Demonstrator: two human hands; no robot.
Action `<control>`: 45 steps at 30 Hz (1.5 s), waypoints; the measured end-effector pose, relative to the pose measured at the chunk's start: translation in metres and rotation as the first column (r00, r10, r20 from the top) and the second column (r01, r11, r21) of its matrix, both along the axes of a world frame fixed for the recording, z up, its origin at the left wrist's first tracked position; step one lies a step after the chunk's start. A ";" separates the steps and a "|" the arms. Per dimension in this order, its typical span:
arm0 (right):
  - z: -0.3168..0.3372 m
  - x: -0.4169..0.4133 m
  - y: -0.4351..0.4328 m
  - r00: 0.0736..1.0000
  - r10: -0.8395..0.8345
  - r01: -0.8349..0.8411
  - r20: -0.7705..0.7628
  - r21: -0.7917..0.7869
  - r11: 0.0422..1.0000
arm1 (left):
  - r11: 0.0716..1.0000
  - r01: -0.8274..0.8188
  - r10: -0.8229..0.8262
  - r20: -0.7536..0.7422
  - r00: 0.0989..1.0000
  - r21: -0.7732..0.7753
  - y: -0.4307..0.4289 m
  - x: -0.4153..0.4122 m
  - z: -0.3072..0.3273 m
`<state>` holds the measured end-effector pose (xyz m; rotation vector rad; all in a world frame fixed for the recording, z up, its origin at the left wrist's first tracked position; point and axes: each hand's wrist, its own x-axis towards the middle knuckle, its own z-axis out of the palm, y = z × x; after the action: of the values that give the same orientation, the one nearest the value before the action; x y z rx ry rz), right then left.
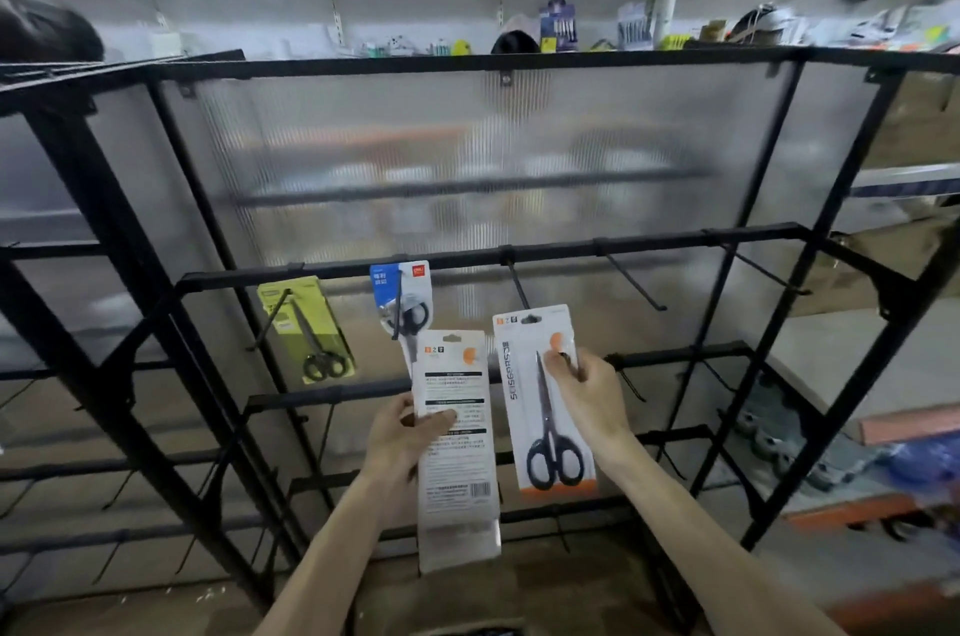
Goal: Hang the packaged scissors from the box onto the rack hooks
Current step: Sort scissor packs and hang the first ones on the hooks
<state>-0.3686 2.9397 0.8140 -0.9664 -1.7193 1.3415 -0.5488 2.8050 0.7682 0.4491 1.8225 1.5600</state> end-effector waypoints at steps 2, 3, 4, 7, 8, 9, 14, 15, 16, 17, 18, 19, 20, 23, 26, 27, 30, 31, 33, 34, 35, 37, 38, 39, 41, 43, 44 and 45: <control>-0.005 0.002 0.002 1.000 0.018 -0.018 -0.011 0.005 1.000 | 1.000 -0.025 0.025 -0.020 0.999 -0.017 0.007 0.002 0.003; -0.005 0.001 0.004 0.999 0.026 -0.026 -0.027 0.005 1.000 | 0.999 -0.039 0.038 -0.029 0.999 -0.020 0.011 0.003 0.005; -0.007 0.000 0.009 0.998 0.043 -0.042 -0.037 0.012 0.999 | 0.998 -0.053 0.053 -0.031 0.998 -0.014 0.015 0.003 0.007; -0.006 -0.013 0.025 0.997 0.068 -0.067 -0.040 0.023 0.998 | 0.995 -0.096 0.096 -0.029 0.995 0.005 0.022 0.006 0.008; -0.008 -0.019 0.032 0.996 0.082 -0.081 -0.035 0.028 0.996 | 0.994 -0.106 0.107 -0.029 0.994 0.008 0.022 0.008 0.007; -0.010 -0.027 0.039 0.996 0.084 -0.084 -0.025 0.014 0.996 | 0.993 -0.115 0.115 -0.028 0.993 0.008 0.021 0.010 0.005; -0.011 -0.069 0.082 0.994 0.019 -0.019 0.107 -0.004 1.000 | 0.984 -0.173 0.173 -0.002 0.985 0.030 0.015 0.014 0.006; -0.010 -0.076 0.091 0.988 0.011 -0.012 0.155 0.007 1.000 | 0.987 -0.161 0.161 -0.002 0.987 0.029 0.016 0.013 0.008; -0.010 -0.084 0.102 0.981 0.002 -0.002 0.194 0.001 1.000 | 0.991 -0.133 0.133 -0.006 0.991 0.027 0.015 0.013 0.011; -0.010 -0.092 0.111 0.976 -0.009 0.015 0.217 -0.026 1.000 | 0.994 -0.108 0.109 -0.011 0.994 0.030 0.015 0.012 0.013; -0.010 -0.099 0.121 0.972 -0.025 0.038 0.233 -0.054 0.998 | 0.995 -0.092 0.093 -0.016 0.996 0.035 0.014 0.013 0.015; -0.011 -0.104 0.129 0.967 -0.030 0.054 0.254 -0.089 0.995 | 0.996 -0.086 0.086 -0.016 0.996 0.038 0.014 0.013 0.017; -0.011 -0.108 0.135 0.962 -0.020 0.054 0.271 -0.120 0.991 | 0.996 -0.082 0.083 -0.013 0.996 0.037 0.013 0.014 0.018; -0.009 -0.114 0.142 0.960 -0.003 0.051 0.280 -0.163 0.985 | 0.997 -0.066 0.066 0.005 0.998 0.050 0.011 0.017 0.019; -0.006 -0.101 0.130 0.952 -0.064 0.096 0.300 -0.096 0.991 | 0.997 -0.057 0.058 -0.003 0.998 0.054 0.014 0.023 0.018; -0.010 -0.092 0.120 0.941 -0.108 0.119 0.321 -0.015 0.993 | 0.996 -0.065 0.065 -0.001 0.998 0.061 0.015 0.025 0.017; -0.022 -0.063 0.079 0.989 -0.031 0.029 0.146 0.011 1.000 | 0.992 -0.095 0.092 0.036 0.995 0.085 0.023 0.033 0.016; -0.023 -0.054 0.063 0.994 0.081 -0.077 0.075 -0.057 0.995 | 0.991 -0.097 0.091 0.058 0.994 0.096 0.026 0.036 0.017; -0.023 -0.042 0.040 0.951 0.310 -0.305 -0.002 -0.194 0.932 | 0.991 -0.071 0.061 0.091 0.994 0.109 0.035 0.044 0.018; -0.022 -0.038 0.034 0.922 0.387 -0.380 -0.014 -0.226 0.897 | 0.992 -0.057 0.046 0.096 0.994 0.116 0.039 0.049 0.019; -0.020 -0.035 0.031 0.906 0.422 -0.416 -0.019 -0.223 0.882 | 0.992 -0.045 0.033 0.098 0.995 0.121 0.042 0.055 0.021; -0.014 -0.028 0.032 0.924 0.383 -0.380 -0.021 -0.193 0.905 | 0.991 -0.011 -0.005 0.115 0.993 0.131 0.046 0.065 0.023; -0.012 -0.024 0.034 0.936 0.352 -0.350 -0.026 -0.186 0.918 | 0.989 0.008 -0.027 0.132 0.991 0.144 0.047 0.069 0.024; -0.013 -0.019 0.038 0.946 0.323 -0.321 -0.018 -0.189 0.928 | 0.987 0.023 -0.048 0.154 0.987 0.158 0.047 0.073 0.024; -0.013 -0.008 0.041 0.960 0.280 -0.273 0.007 -0.204 0.940 | 0.984 0.029 -0.063 0.192 0.979 0.178 0.046 0.077 0.023; -0.018 0.001 0.041 0.966 0.259 -0.247 0.024 -0.222 0.943 | 0.986 0.001 -0.036 0.204 0.978 0.169 0.043 0.081 0.021; -0.020 0.005 0.039 0.969 0.245 -0.231 0.041 -0.208 0.950 | 0.987 -0.009 -0.024 0.204 0.979 0.160 0.041 0.083 0.021; -0.023 0.006 0.037 0.973 0.219 -0.204 0.074 -0.166 0.965 | 0.987 -0.014 -0.019 0.206 0.978 0.157 0.040 0.085 0.019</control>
<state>-0.3623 2.9766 0.7913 -0.9650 -1.8500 1.6132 -0.4640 2.8445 0.7873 0.3467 1.5479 1.6906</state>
